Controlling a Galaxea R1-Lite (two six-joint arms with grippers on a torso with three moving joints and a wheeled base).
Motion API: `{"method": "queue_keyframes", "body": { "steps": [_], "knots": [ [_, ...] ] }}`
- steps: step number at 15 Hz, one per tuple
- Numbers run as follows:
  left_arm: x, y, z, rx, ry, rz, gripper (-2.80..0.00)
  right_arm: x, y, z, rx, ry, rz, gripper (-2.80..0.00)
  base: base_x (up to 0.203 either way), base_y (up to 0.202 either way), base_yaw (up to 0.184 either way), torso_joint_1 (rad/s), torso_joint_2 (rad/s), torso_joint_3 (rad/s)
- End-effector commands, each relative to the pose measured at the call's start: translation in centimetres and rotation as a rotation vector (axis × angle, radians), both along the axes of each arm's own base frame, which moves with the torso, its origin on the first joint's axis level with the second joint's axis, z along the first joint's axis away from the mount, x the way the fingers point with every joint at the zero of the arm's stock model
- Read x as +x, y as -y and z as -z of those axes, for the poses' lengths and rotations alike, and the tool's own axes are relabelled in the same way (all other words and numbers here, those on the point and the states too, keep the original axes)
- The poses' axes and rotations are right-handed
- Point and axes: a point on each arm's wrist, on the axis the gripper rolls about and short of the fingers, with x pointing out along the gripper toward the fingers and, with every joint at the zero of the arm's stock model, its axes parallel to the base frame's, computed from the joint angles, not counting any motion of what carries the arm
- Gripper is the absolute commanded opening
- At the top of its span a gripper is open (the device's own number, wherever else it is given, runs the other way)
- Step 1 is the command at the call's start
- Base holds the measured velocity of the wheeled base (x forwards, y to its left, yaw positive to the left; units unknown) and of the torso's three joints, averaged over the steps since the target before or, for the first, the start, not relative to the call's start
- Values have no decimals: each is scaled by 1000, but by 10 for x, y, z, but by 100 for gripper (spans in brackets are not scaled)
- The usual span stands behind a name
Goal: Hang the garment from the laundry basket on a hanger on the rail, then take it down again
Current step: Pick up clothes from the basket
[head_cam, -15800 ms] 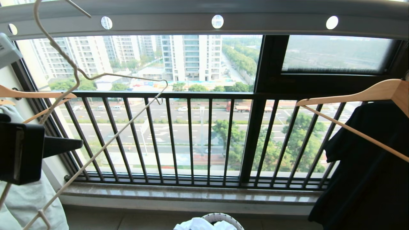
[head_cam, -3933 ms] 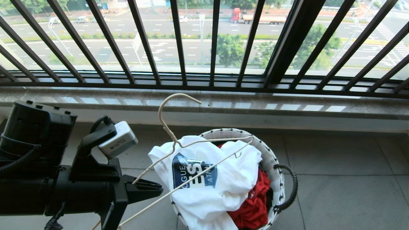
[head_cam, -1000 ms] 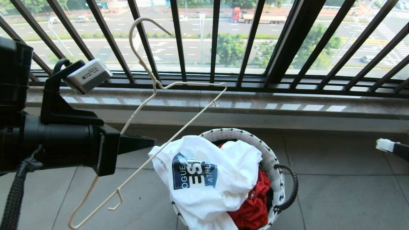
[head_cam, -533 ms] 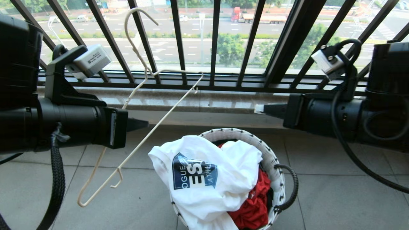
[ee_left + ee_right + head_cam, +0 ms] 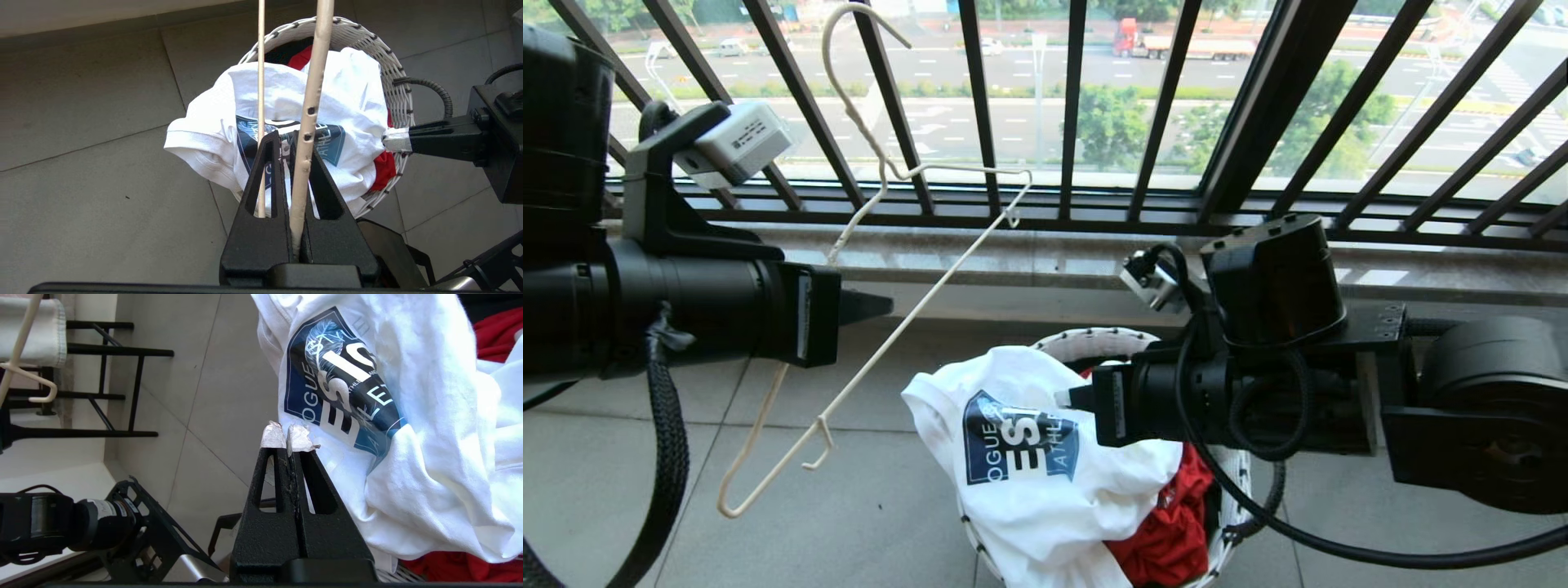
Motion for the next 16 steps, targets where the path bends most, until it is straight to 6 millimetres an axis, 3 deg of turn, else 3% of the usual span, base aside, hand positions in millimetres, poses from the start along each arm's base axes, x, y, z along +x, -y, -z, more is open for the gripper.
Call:
{"method": "queue_keyframes", "body": {
  "steps": [1,5,6,10,16],
  "knots": [
    [-3,-3,-2,-5,10,-8,-280,-3,-18,19,-40,-42,-44,-280,0,0,0,0,0,0],
    [-6,-5,-5,-13,24,-8,-280,3,-35,44,-94,-46,-31,-280,0,0,0,0,0,0],
    [-7,-5,-5,-13,23,-8,-280,2,-34,44,-118,-19,-39,0,0,0,0,0,0,0],
    [-6,-5,-5,-13,24,-8,-280,5,-31,53,-183,48,-81,0,0,0,0,0,0,0],
    [-6,-4,-4,-11,20,-8,-280,29,-17,69,-177,206,-123,0,0,0,0,0,0,0]
  ]
}}
